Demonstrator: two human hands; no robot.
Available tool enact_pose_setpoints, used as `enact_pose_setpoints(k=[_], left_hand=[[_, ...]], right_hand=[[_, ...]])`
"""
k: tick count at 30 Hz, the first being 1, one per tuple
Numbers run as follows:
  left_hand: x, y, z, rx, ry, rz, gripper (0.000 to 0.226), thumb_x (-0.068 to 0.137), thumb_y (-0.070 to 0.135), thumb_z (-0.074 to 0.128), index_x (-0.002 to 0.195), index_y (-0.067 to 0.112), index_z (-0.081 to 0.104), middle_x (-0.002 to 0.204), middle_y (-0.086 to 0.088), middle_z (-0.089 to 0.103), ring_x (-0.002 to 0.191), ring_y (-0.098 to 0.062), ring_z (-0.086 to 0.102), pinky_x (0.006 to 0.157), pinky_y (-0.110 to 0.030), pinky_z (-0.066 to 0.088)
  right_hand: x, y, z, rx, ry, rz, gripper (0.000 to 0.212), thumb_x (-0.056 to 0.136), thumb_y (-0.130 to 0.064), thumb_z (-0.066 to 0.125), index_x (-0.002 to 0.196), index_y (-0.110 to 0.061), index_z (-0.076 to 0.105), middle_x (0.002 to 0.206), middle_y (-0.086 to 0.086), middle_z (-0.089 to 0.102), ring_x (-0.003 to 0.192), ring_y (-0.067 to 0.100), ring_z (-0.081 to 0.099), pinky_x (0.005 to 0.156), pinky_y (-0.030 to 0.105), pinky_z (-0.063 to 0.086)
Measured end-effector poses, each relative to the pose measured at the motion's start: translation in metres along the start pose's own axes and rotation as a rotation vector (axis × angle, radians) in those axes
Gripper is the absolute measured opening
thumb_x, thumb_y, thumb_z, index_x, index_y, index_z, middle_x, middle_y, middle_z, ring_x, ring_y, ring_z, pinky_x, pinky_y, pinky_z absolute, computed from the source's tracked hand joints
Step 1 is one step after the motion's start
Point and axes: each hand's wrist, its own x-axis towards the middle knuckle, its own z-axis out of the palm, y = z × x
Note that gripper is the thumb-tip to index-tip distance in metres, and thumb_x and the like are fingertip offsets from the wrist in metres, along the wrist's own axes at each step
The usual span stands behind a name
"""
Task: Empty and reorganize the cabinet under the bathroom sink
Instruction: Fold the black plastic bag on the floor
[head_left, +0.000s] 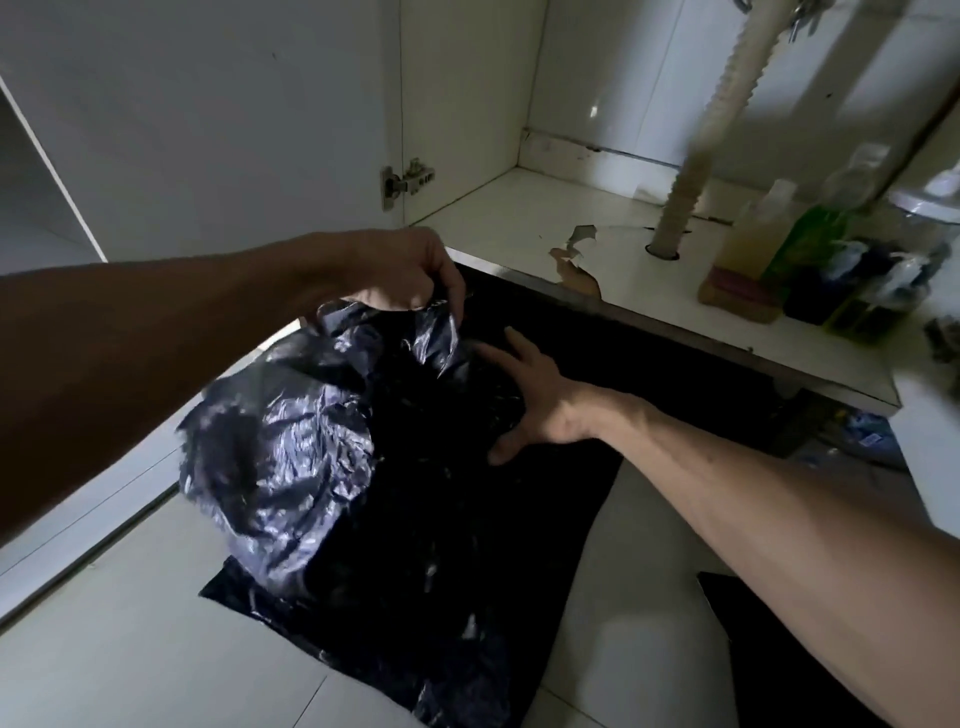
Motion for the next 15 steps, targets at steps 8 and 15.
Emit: enact_pose_setpoints(k=[8, 15], left_hand=[[0.016, -0.005, 0.010, 0.286, 0.653, -0.167, 0.077, 0.071, 0.033, 0.050, 0.147, 0.024, 0.040, 0.142, -0.014, 0.046, 0.135, -0.034, 0.031, 0.111, -0.047, 0.024], [-0.023, -0.043, 0.071, -0.379, 0.251, -0.790, 0.092, 0.082, 0.081, 0.037, 0.150, 0.019, 0.033, 0.161, -0.018, 0.012, 0.145, -0.044, 0.015, 0.113, -0.056, 0.023]], right_hand=[[0.012, -0.009, 0.013, 0.711, 0.338, 0.247, 0.033, 0.092, -0.047, 0.064, 0.108, -0.019, 0.073, 0.108, -0.001, 0.073, 0.103, 0.019, 0.067, 0.083, 0.031, 0.050], [0.002, 0.004, 0.026, 1.328, 0.476, 0.665, 0.019, 0.101, -0.023, 0.059, 0.092, -0.007, 0.062, 0.088, 0.017, 0.067, 0.068, 0.031, 0.067, 0.047, 0.040, 0.060]])
